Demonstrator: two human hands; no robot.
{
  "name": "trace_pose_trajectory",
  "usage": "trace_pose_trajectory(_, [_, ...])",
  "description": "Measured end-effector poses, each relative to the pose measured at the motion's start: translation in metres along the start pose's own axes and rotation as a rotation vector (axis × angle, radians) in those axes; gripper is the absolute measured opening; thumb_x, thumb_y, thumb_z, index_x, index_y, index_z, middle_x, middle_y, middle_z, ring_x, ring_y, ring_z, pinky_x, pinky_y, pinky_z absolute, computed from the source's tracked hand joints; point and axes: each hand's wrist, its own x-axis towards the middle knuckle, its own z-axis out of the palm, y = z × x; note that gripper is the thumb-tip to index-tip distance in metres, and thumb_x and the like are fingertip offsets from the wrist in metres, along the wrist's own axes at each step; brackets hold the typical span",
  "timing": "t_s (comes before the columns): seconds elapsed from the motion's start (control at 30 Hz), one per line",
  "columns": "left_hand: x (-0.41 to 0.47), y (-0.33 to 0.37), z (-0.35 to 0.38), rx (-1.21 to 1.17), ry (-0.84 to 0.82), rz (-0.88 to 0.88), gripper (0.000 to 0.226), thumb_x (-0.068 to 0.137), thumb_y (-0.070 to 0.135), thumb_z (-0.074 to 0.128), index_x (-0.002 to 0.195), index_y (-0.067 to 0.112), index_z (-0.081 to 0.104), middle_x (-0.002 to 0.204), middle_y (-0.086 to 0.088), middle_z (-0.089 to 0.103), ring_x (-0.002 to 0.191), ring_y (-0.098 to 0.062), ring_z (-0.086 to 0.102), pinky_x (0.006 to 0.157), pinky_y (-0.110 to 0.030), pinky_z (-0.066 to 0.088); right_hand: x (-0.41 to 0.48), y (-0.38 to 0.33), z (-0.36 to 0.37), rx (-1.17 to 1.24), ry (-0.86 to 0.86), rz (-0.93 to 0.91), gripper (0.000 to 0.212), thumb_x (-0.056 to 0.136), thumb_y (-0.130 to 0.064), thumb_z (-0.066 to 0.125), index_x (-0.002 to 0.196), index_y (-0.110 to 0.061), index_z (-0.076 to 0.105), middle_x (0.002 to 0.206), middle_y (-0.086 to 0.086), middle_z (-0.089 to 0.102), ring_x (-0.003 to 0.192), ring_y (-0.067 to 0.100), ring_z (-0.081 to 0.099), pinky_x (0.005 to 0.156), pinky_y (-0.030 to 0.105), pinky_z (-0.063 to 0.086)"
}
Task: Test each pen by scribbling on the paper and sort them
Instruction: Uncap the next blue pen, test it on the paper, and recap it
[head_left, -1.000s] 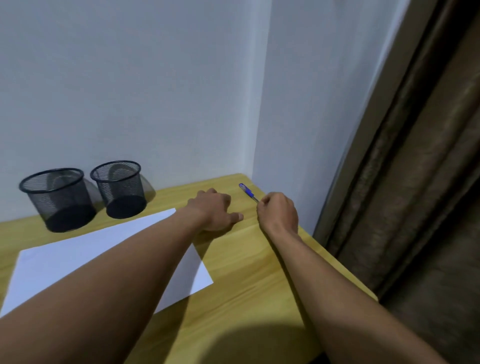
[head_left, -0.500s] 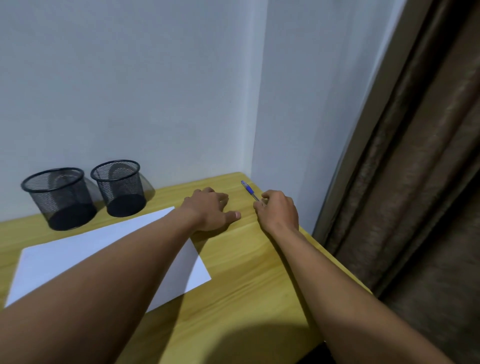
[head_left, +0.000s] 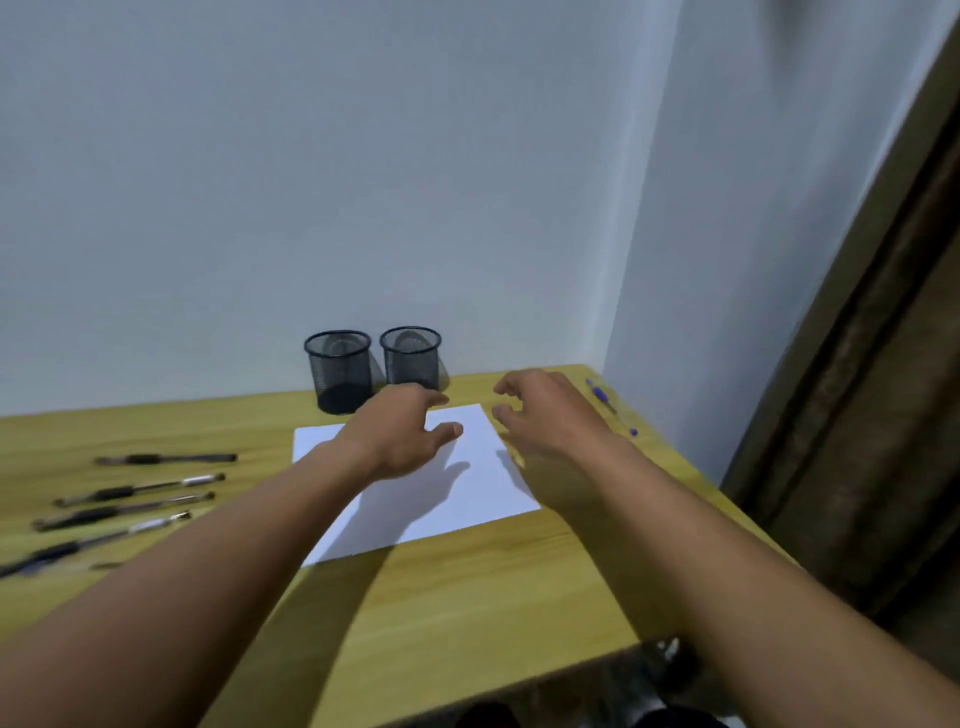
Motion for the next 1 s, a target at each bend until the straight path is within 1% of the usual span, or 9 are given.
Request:
trace_pose_trajectory(0.13, [-0.066, -0.041, -0.024, 0.043, 0.086, -0.096, 0.051, 0.091, 0.050, 0.056, 0.133, 0.021, 0.058, 0.132, -0.002, 0.062, 0.122, -0.023, 0.055, 0.099, -0.037, 0.045, -0.010, -0.068, 0.018, 0.021, -0.065, -0.138, 0.040, 0.096, -0.029, 0.060, 0.133, -0.015, 0.064, 0.135, 0.005, 0.066, 0.126, 0.024, 0.059, 0.101, 0.034, 0.047])
trace_pose_trajectory(0.3, [-0.143, -0.096, -0.041, 0.068, 0.197, -0.227, 0.040, 0.090, 0.041, 0.059, 0.124, 0.022, 0.065, 0.119, -0.002, 0.066, 0.114, -0.025, 0.057, 0.092, -0.039, 0.048, -0.028, -0.144, 0.063, 0.065, -0.183, -0.276, 0.040, 0.097, -0.029, 0.060, 0.134, -0.014, 0.063, 0.134, 0.005, 0.066, 0.122, 0.023, 0.060, 0.100, 0.037, 0.050])
trace_pose_trajectory(0.43, [-0.195, -0.130, -0.053, 0.098, 0.257, -0.350, 0.034, 0.087, 0.029, 0.058, 0.119, 0.022, 0.068, 0.119, 0.000, 0.065, 0.114, -0.024, 0.056, 0.090, -0.039, 0.049, -0.046, -0.192, 0.105, 0.072, -0.285, -0.355, 0.040, 0.097, -0.030, 0.061, 0.134, -0.017, 0.063, 0.135, 0.005, 0.066, 0.121, 0.024, 0.061, 0.100, 0.037, 0.051])
trace_pose_trajectory(0.5, [-0.215, -0.144, -0.058, 0.115, 0.262, -0.406, 0.036, 0.085, 0.027, 0.059, 0.119, 0.023, 0.068, 0.120, 0.000, 0.065, 0.114, -0.024, 0.056, 0.089, -0.040, 0.051, -0.054, -0.210, 0.121, 0.073, -0.325, -0.388, 0.041, 0.096, -0.030, 0.062, 0.135, -0.017, 0.063, 0.136, 0.005, 0.065, 0.121, 0.025, 0.061, 0.101, 0.038, 0.051])
trace_pose_trajectory(0.57, [-0.230, -0.157, -0.062, 0.136, 0.252, -0.431, 0.035, 0.086, 0.029, 0.059, 0.120, 0.024, 0.068, 0.122, 0.001, 0.065, 0.112, -0.024, 0.057, 0.088, -0.040, 0.051, -0.061, -0.225, 0.133, 0.065, -0.351, -0.421, 0.038, 0.096, -0.029, 0.063, 0.133, -0.017, 0.066, 0.130, 0.005, 0.067, 0.117, 0.025, 0.062, 0.097, 0.037, 0.052])
trace_pose_trajectory(0.67, [-0.242, -0.167, -0.064, 0.174, 0.173, -0.428, 0.035, 0.089, 0.025, 0.058, 0.123, 0.024, 0.067, 0.122, 0.001, 0.066, 0.111, -0.021, 0.056, 0.088, -0.041, 0.052, -0.066, -0.239, 0.147, 0.016, -0.361, -0.469, 0.028, 0.097, -0.022, 0.063, 0.122, -0.016, 0.073, 0.115, 0.006, 0.072, 0.103, 0.024, 0.065, 0.088, 0.038, 0.056])
trace_pose_trajectory(0.83, [-0.244, -0.167, -0.063, 0.220, 0.189, -0.372, 0.034, 0.095, 0.033, 0.056, 0.127, 0.025, 0.065, 0.121, -0.002, 0.063, 0.111, -0.022, 0.053, 0.089, -0.040, 0.050, -0.067, -0.242, 0.151, 0.001, -0.331, -0.464, 0.032, 0.098, -0.012, 0.059, 0.128, -0.013, 0.070, 0.121, 0.008, 0.071, 0.106, 0.023, 0.065, 0.092, 0.035, 0.055])
trace_pose_trajectory(0.93, [-0.242, -0.167, -0.061, 0.300, 0.205, -0.308, 0.025, 0.093, 0.031, 0.061, 0.116, 0.028, 0.069, 0.118, 0.002, 0.063, 0.109, -0.019, 0.052, 0.086, -0.035, 0.048, -0.068, -0.239, 0.146, 0.061, -0.345, -0.472, 0.033, 0.099, -0.012, 0.060, 0.130, -0.013, 0.068, 0.123, 0.005, 0.070, 0.105, 0.017, 0.062, 0.091, 0.028, 0.052])
trace_pose_trajectory(1.0, [-0.239, -0.168, -0.063, 0.321, 0.201, -0.274, 0.019, 0.092, 0.030, 0.062, 0.109, 0.028, 0.070, 0.114, 0.004, 0.066, 0.105, -0.018, 0.055, 0.084, -0.035, 0.048, -0.069, -0.235, 0.141, 0.089, -0.333, -0.473, 0.033, 0.099, -0.011, 0.058, 0.130, -0.013, 0.069, 0.121, 0.005, 0.070, 0.104, 0.017, 0.061, 0.091, 0.028, 0.052])
